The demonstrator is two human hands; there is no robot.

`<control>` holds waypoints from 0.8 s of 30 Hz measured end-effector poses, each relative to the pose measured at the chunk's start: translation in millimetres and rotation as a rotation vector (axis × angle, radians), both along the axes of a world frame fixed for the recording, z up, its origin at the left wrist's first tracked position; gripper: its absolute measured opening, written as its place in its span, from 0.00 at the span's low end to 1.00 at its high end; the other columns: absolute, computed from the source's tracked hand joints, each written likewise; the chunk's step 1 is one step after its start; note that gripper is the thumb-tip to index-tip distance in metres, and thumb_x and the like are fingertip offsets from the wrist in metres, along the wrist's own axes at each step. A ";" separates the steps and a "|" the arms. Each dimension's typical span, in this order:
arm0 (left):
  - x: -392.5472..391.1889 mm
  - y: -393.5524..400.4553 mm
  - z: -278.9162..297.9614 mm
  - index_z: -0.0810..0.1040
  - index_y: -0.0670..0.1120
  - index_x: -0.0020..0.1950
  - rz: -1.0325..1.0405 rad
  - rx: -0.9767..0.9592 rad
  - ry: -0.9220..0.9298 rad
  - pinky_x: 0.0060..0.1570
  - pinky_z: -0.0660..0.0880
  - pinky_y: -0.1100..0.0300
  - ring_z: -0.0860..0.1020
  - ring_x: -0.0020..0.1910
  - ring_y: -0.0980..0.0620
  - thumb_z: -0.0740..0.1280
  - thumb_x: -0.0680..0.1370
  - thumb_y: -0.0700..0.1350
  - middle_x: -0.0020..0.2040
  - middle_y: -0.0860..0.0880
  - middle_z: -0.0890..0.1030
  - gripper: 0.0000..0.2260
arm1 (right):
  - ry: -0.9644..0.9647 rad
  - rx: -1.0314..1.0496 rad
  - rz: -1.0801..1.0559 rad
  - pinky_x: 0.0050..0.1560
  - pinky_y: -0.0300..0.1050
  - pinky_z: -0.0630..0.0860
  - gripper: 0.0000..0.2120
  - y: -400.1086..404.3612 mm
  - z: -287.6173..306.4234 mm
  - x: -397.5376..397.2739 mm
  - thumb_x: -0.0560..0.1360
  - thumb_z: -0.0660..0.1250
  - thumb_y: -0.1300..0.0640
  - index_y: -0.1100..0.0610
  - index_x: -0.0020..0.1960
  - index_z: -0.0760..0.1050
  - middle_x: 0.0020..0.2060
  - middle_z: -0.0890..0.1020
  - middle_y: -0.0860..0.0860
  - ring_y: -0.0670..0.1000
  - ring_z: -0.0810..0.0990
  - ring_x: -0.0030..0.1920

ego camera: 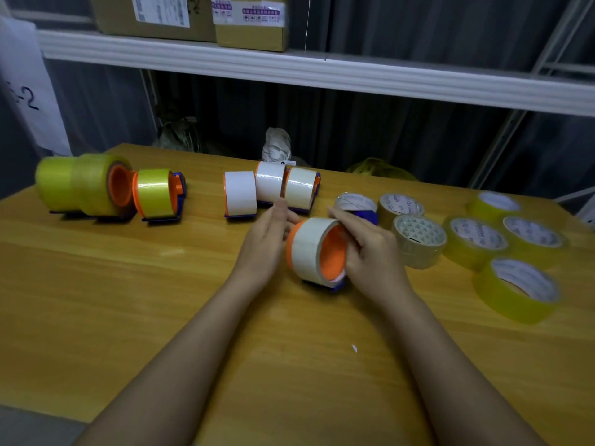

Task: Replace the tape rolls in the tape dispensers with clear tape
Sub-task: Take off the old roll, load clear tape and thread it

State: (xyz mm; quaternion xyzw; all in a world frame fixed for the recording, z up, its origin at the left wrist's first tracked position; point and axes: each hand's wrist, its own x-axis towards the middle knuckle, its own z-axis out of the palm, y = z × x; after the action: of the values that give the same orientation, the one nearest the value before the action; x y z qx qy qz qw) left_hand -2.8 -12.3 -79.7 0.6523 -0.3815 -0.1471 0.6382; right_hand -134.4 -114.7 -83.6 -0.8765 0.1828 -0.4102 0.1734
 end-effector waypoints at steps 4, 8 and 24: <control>-4.9 2.0 9.9 0.79 0.41 0.57 -0.212 -0.019 0.440 0.45 0.75 0.58 0.81 0.47 0.48 0.58 0.81 0.53 0.48 0.43 0.83 0.18 | -0.176 -0.172 0.036 0.62 0.33 0.70 0.24 5.1 0.9 3.3 0.69 0.62 0.75 0.61 0.63 0.77 0.58 0.81 0.55 0.49 0.76 0.61; -12.2 2.1 9.1 0.79 0.42 0.55 -0.273 -0.069 0.529 0.41 0.78 0.61 0.82 0.43 0.52 0.56 0.82 0.51 0.44 0.47 0.84 0.16 | -0.258 -0.015 0.078 0.61 0.34 0.71 0.16 9.7 2.4 6.2 0.76 0.62 0.67 0.59 0.62 0.77 0.57 0.80 0.49 0.45 0.77 0.60; -35.2 -0.1 18.1 0.81 0.47 0.42 -0.130 -0.144 0.526 0.44 0.78 0.58 0.82 0.38 0.54 0.58 0.81 0.53 0.36 0.49 0.84 0.16 | -0.124 0.098 0.109 0.50 0.39 0.71 0.32 25.0 -8.7 15.2 0.69 0.62 0.35 0.46 0.68 0.57 0.60 0.63 0.45 0.43 0.68 0.58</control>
State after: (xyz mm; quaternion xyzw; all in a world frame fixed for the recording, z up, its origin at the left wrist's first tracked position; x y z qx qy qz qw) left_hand -38.0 -12.4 -61.6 0.5189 -0.2532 -0.3248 0.7491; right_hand -119.2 -89.8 -92.3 -0.8484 0.1435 -0.4443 0.2494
